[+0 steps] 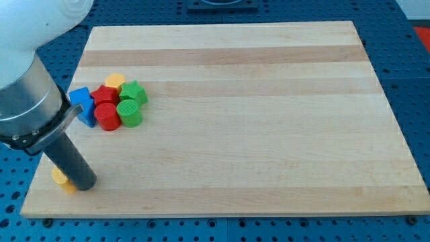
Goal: Move your arm towards up
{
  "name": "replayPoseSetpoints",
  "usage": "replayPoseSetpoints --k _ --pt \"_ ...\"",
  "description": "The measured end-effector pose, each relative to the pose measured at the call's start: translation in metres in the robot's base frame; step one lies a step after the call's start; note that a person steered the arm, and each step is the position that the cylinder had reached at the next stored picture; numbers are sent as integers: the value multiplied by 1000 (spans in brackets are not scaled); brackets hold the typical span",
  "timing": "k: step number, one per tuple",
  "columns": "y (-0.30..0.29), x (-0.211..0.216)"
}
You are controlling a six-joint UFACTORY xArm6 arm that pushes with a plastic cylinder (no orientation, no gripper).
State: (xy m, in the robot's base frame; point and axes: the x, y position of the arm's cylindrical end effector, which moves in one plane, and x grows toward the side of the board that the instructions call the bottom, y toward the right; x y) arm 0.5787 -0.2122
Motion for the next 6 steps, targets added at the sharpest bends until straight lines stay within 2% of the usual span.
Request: replayPoseSetpoints --k 1,2,4,5,6 --pt "45 -15" --pt "112 -63" --pt "122 -142" --pt "125 -156" --pt "127 -112"
